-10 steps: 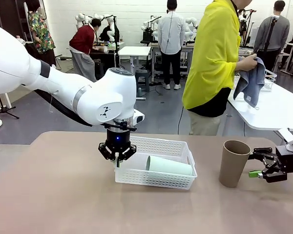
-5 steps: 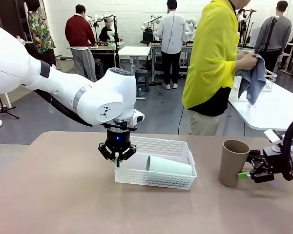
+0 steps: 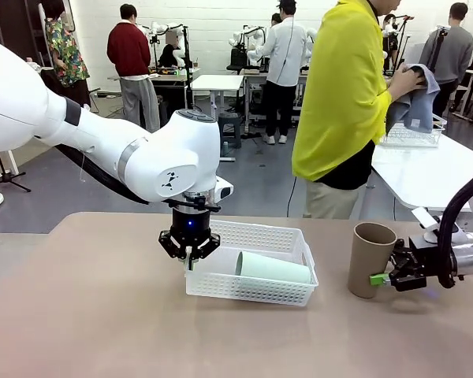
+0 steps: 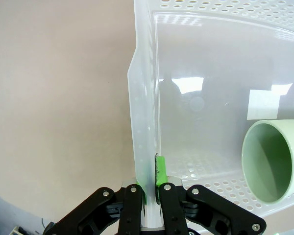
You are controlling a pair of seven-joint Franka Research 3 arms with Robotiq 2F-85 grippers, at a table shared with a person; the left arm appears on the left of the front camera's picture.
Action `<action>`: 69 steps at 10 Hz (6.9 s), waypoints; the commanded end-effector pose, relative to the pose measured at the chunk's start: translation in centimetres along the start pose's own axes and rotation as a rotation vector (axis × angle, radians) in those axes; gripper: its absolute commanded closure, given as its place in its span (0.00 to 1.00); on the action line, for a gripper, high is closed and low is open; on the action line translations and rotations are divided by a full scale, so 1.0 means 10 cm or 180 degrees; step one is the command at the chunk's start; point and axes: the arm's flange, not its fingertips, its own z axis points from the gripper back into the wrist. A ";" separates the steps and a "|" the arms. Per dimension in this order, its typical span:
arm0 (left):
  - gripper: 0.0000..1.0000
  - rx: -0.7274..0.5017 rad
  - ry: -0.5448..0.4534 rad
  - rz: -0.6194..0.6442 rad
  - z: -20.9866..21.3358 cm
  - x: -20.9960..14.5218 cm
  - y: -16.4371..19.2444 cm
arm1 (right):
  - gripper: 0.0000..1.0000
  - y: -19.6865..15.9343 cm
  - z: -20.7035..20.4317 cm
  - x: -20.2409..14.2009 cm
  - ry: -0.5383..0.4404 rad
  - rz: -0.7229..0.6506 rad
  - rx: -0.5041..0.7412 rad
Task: Clean and organize the cups into the basket.
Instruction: Pick up the Reusable plastic cup from the right side of the table and stack it inside the Organizing basket in the center of the table.
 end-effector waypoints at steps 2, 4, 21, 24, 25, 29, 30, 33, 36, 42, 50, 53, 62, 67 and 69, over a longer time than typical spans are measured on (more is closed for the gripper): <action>1.00 0.0002 -0.0003 0.0004 -0.01 0.00 0.01 | 1.00 -0.06 -0.01 -0.04 -0.0119 0.0073 0.0018; 1.00 0.0002 -0.0003 0.0004 -0.01 0.00 0.01 | 1.00 -0.01 0.02 0.04 -0.0095 0.0120 -0.0012; 1.00 0.0002 -0.0003 0.0004 -0.01 0.00 0.01 | 0.19 0.45 -0.70 2.98 0.1798 0.0305 -0.0020; 1.00 0.0002 -0.0003 0.0004 -0.01 0.00 0.01 | 0.19 0.02 -1.43 3.17 0.2676 0.0092 0.0231; 1.00 0.0002 -0.0003 0.0004 -0.01 0.00 0.01 | 0.19 -0.07 -1.65 3.16 0.3042 0.0023 0.0259; 1.00 0.0002 -0.0003 0.0004 -0.01 0.00 0.01 | 0.19 -0.25 -2.32 3.01 0.3388 0.0332 0.0555; 1.00 0.0002 -0.0003 0.0004 -0.01 0.00 0.01 | 0.19 -0.28 -2.40 2.98 0.3290 0.0415 0.0613; 1.00 0.0002 -0.0003 0.0004 -0.01 0.00 0.01 | 0.19 -0.39 -2.49 2.79 0.3126 0.0535 0.0644; 1.00 0.0002 -0.0003 0.0004 -0.01 0.00 0.01 | 0.19 -0.26 -2.52 2.90 0.3278 0.0413 0.0632; 1.00 0.0002 -0.0003 0.0004 -0.01 0.00 0.01 | 0.19 -0.41 -2.67 2.61 0.3254 0.0434 0.0503; 1.00 0.0002 -0.0003 0.0004 -0.01 0.00 0.01 | 0.19 -0.57 -2.71 2.12 0.3209 0.0208 0.0392; 1.00 0.0002 -0.0003 0.0004 -0.01 0.00 0.01 | 0.00 -0.56 -2.71 2.16 0.3150 0.0252 0.0446; 1.00 0.0002 -0.0003 0.0004 -0.01 0.00 0.01 | 0.00 0.52 -0.45 2.56 0.1710 0.0467 0.0661; 1.00 0.0002 -0.0003 0.0004 -0.01 0.00 0.01 | 0.00 0.89 1.06 1.54 0.0635 0.0534 0.0260; 1.00 0.0002 -0.0003 0.0004 -0.01 0.00 0.01 | 0.00 1.02 1.43 1.22 0.0165 0.0561 0.0010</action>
